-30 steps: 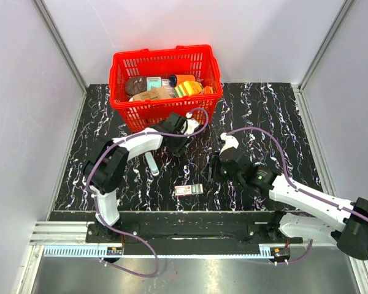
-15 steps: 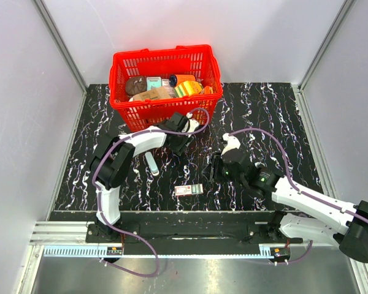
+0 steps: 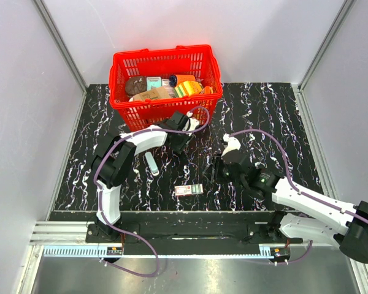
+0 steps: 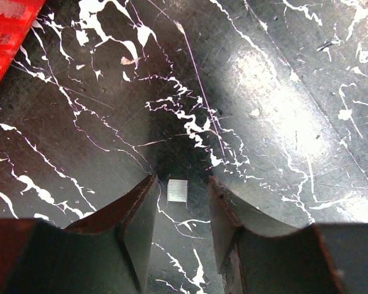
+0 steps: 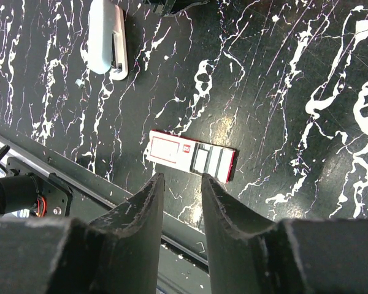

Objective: Unload the staples from the stapler

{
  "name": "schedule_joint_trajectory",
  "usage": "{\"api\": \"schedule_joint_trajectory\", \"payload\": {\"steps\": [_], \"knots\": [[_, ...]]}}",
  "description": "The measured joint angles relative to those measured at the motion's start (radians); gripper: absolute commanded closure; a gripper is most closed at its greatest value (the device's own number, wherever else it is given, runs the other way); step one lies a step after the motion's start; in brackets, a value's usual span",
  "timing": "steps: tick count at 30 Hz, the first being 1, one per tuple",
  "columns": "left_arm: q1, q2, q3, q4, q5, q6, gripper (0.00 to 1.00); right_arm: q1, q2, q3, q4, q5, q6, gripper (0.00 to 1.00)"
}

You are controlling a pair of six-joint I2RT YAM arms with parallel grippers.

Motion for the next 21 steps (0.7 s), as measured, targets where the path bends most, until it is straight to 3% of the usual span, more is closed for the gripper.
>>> {"api": "schedule_joint_trajectory", "payload": {"steps": [7,21], "knots": [[0.010,-0.003,-0.010,0.008,0.018,-0.016,0.61,-0.005,-0.015,-0.007,0.000,0.000,0.000,0.66],[0.011,-0.015,-0.034,0.027,0.037,-0.027,0.80,-0.011,-0.026,-0.011,-0.001,0.000,0.000,0.69]]}}
